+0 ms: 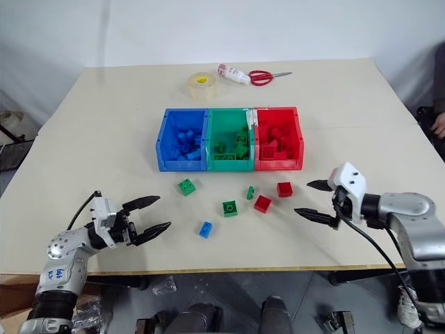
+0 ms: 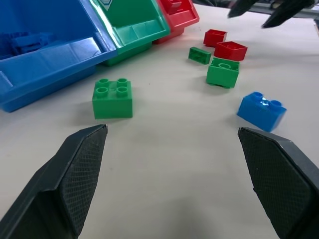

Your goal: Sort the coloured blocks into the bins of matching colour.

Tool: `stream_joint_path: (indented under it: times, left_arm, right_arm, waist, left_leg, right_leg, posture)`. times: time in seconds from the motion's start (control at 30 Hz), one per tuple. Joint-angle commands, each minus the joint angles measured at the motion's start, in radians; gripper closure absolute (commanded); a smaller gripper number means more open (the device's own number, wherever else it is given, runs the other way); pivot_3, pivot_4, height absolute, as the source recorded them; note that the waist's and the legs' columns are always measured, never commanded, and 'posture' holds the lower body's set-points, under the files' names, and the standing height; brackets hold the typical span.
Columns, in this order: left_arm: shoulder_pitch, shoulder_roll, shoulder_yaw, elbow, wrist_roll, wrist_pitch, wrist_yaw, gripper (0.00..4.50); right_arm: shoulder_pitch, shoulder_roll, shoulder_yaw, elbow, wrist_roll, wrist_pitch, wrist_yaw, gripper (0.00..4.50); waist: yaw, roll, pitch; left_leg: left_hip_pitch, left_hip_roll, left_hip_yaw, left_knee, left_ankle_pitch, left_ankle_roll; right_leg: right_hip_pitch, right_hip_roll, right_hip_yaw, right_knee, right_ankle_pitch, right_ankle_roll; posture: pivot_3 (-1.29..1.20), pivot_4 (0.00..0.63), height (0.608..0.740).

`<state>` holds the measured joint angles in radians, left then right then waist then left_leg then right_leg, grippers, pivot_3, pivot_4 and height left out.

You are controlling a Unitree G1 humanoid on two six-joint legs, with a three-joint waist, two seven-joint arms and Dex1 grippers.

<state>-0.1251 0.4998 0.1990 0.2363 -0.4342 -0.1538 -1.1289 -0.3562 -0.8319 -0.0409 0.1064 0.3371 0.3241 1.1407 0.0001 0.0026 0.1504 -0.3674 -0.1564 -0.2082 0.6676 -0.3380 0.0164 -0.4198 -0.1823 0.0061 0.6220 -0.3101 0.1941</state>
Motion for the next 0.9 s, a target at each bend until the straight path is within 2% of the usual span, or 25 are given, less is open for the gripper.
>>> stream_joint_path:
  times: [0.03, 0.37, 0.47, 0.63, 0.67, 0.9]
  left_arm:
    - [0.040, 0.005, 0.027, -0.082, -0.025, -0.005, 0.028, 0.03]
    - [0.107, 0.000, 0.035, -0.170, -0.035, 0.017, 0.087, 0.03]
    - [0.104, -0.004, 0.030, -0.170, -0.031, 0.018, 0.093, 0.00]
    - [0.080, -0.007, 0.022, -0.155, -0.027, 0.022, 0.096, 0.00]
    - [0.075, -0.007, 0.020, -0.150, -0.026, 0.022, 0.095, 0.00]
    - [0.038, -0.014, 0.007, -0.117, -0.021, 0.023, 0.085, 0.00]
  right_arm:
    - [-0.086, 0.037, 0.055, 0.139, -0.059, -0.080, 0.029, 0.00]
    - [-0.220, 0.165, 0.082, 0.392, -0.122, -0.221, 0.010, 0.00]
    - [-0.221, 0.187, 0.075, 0.405, -0.116, -0.207, -0.004, 0.67]
    - [-0.166, 0.198, 0.032, 0.294, -0.073, -0.157, -0.037, 2.37]
    - [-0.148, 0.198, 0.021, 0.260, -0.064, -0.145, -0.047, 2.55]
    - [-0.067, 0.228, -0.063, -0.027, 0.013, -0.017, -0.202, 2.55]
  waist:
    - [-0.002, 0.000, 0.000]
    - [-0.004, 0.000, 0.000]
    - [-0.004, 0.000, 0.000]
    - [-0.003, 0.000, 0.000]
    - [-0.003, 0.000, 0.000]
    - [-0.004, 0.000, 0.000]
  left_leg:
    - [0.000, 0.000, 0.000, 0.000, 0.000, 0.000]
    - [0.000, 0.000, 0.001, -0.001, 0.000, 0.000]
    - [0.000, 0.001, 0.001, 0.000, 0.000, 0.000]
    - [0.000, 0.001, 0.001, -0.001, 0.000, 0.000]
    - [0.000, 0.001, 0.001, 0.000, 0.000, 0.000]
    - [-0.001, 0.001, 0.002, 0.000, 0.000, 0.000]
  right_leg:
    - [0.000, 0.000, 0.000, 0.000, 0.000, 0.000]
    - [-0.002, 0.000, 0.000, 0.002, 0.001, -0.001]
    - [-0.002, 0.001, 0.000, 0.002, 0.001, -0.001]
    - [-0.003, 0.001, 0.000, 0.004, 0.001, -0.002]
    - [-0.003, 0.001, 0.000, 0.004, 0.001, -0.002]
    - [-0.005, 0.001, 0.001, 0.005, 0.001, -0.002]
  posture:
    - [0.00, 0.150, 0.740]
    - [0.00, 0.150, 0.740]
    - [0.00, 0.150, 0.740]
    - [0.00, 0.150, 0.740]
    - [0.00, 0.150, 0.740]
    - [0.00, 0.150, 0.740]
